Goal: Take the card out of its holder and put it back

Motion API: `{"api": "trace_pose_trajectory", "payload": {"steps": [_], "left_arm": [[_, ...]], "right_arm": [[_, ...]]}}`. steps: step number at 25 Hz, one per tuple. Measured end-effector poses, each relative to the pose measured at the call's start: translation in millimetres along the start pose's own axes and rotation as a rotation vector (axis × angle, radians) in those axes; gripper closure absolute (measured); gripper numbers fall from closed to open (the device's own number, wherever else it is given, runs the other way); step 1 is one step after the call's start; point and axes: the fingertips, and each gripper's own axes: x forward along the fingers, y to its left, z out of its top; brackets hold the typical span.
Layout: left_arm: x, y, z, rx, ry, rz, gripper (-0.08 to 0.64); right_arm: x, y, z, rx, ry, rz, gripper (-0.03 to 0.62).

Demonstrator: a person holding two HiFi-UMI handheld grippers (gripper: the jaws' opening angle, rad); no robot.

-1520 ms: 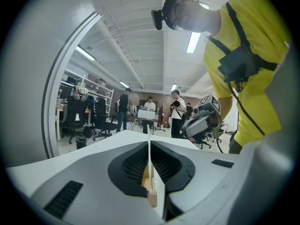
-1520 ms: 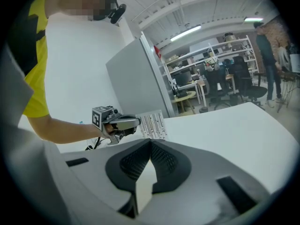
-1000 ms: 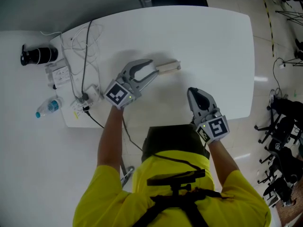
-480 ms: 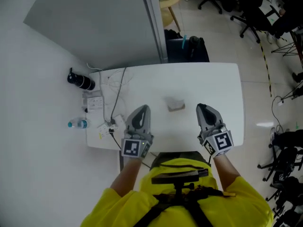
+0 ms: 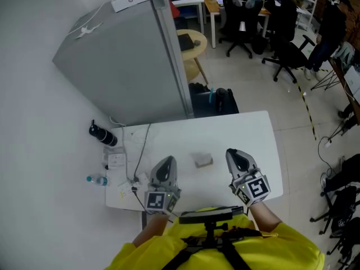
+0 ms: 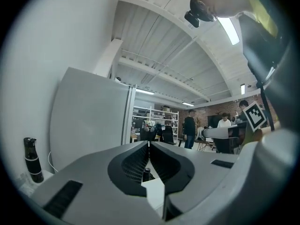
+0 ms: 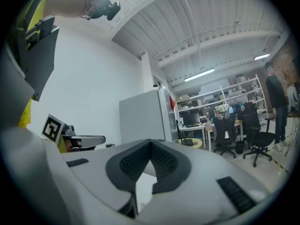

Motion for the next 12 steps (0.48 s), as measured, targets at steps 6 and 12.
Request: {"api": "trace_pose_trajectory", "payload": {"steps": [6, 12], "left_arm": [[-1, -7, 3, 0.008, 0.025, -0.004, 0.546], [-5, -12, 0, -0.012, 0.026, -0.020, 0.546]], "right_arm": [[-7, -8, 6, -0.023, -0.015, -0.025, 0.588], [-8, -5, 3, -0.033, -0.014, -0.029, 0.588]]}}
